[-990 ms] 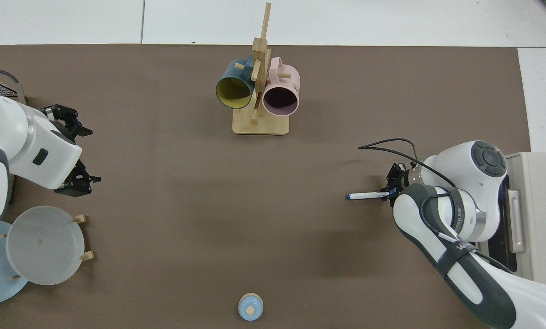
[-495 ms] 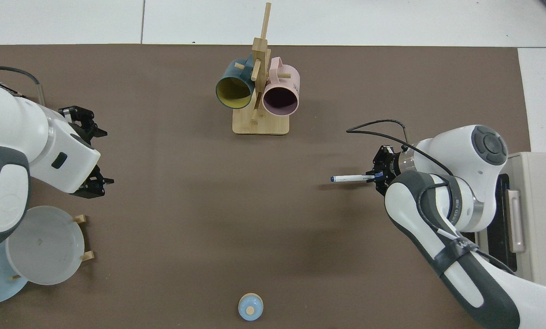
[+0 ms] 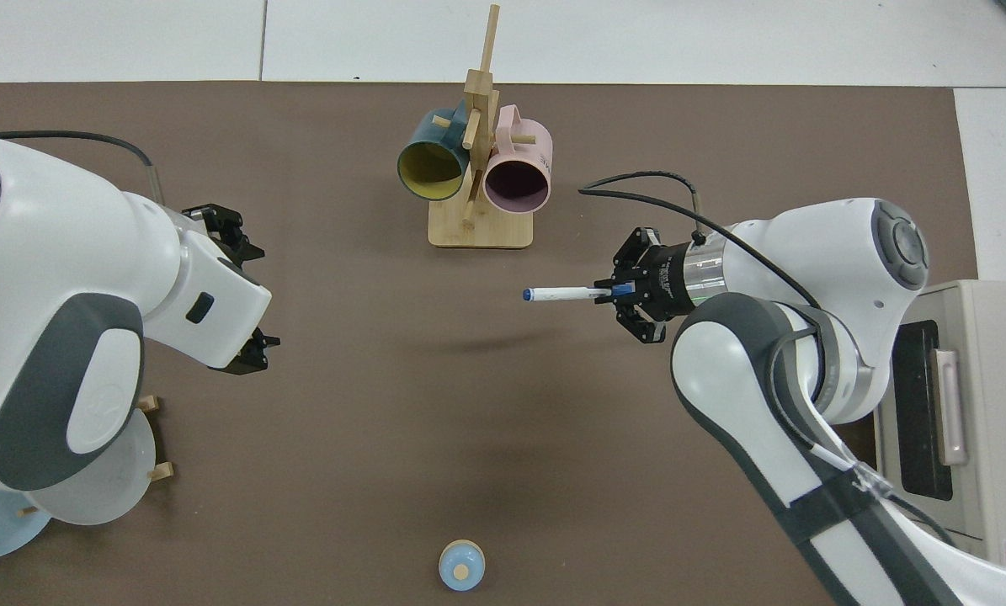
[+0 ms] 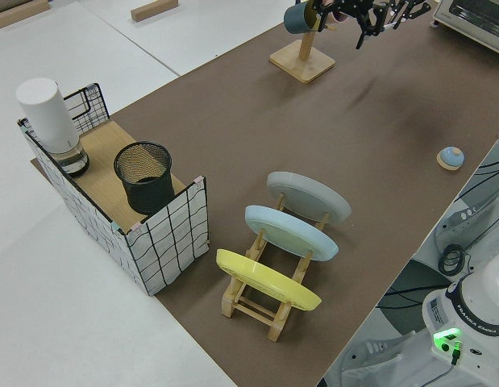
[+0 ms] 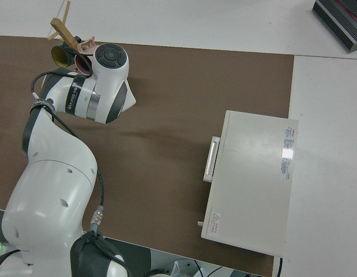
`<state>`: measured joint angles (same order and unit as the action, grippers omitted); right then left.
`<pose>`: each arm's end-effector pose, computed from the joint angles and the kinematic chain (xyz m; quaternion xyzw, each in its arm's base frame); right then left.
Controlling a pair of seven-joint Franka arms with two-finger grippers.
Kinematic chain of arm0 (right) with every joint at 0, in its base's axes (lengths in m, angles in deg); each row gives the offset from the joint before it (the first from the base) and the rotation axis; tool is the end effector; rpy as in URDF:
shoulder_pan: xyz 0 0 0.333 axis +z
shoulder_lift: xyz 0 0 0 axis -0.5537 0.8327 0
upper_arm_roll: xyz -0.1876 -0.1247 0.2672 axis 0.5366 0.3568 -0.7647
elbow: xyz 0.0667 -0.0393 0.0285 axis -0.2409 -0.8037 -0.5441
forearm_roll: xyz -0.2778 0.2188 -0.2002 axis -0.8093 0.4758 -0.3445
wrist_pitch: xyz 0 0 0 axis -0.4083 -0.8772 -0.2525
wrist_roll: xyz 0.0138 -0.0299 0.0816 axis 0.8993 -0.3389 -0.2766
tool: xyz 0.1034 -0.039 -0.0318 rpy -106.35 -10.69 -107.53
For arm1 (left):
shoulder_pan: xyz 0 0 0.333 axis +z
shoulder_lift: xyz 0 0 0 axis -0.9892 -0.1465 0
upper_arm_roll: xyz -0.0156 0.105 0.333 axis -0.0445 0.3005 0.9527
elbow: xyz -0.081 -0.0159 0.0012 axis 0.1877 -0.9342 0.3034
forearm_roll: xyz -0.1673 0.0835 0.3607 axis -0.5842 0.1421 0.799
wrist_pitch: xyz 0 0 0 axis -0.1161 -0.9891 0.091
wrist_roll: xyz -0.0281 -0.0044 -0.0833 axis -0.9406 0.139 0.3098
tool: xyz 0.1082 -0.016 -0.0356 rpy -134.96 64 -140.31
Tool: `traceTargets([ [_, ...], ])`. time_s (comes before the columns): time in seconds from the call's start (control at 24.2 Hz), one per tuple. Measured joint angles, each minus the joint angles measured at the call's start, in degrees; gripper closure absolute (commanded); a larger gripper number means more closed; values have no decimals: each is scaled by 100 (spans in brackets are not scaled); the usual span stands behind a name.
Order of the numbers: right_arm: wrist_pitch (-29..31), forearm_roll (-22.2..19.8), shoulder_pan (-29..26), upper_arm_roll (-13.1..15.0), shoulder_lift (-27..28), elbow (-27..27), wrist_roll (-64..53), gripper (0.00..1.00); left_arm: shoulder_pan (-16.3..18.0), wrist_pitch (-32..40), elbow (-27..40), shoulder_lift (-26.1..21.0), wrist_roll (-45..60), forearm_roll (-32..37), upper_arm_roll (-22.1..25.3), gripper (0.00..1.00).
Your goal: Put markers into pen holder
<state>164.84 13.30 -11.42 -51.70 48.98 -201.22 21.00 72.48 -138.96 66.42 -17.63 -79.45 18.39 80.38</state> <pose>0.5939 0.1979 0.4397 -0.7048 0.6683 0.1376 0.1939 0.5595 -0.1648 0.5834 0.7589 -0.6499 0.0388 0.0120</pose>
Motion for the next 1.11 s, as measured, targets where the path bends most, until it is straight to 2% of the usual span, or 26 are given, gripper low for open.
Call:
traceTargets([
  [0.37,51,445,927,-11,-72,239,657,100,-114,-279,235,-26,189,-663,-313,0],
  [0.62,512,628,1475,-12,-72,315,1350,100,-133,-674,407,-39,469,-693,-686,1],
  [0.74,711,628,1657,-11,-72,323,1580,100,-145,-730,480,-71,484,-694,-740,6],
  [0.82,760,628,1707,-11,-72,323,1631,100,-151,-750,510,-89,483,-694,-751,15],
  [0.87,769,628,1716,-10,-72,323,1638,100,-156,-757,515,-96,483,-694,-752,24],
  [0.91,770,629,1716,-7,-72,323,1638,100,-161,-762,516,-100,483,-694,-752,35],
  [0.99,770,629,1715,11,-72,323,1638,100,-167,-767,516,-100,483,-694,-752,65],
  [1.03,770,629,1715,20,-72,323,1638,100,-169,-768,516,-100,483,-694,-752,76],
  [1.11,770,629,1715,31,-72,323,1638,100,-169,-768,516,-100,483,-694,-752,88],
])
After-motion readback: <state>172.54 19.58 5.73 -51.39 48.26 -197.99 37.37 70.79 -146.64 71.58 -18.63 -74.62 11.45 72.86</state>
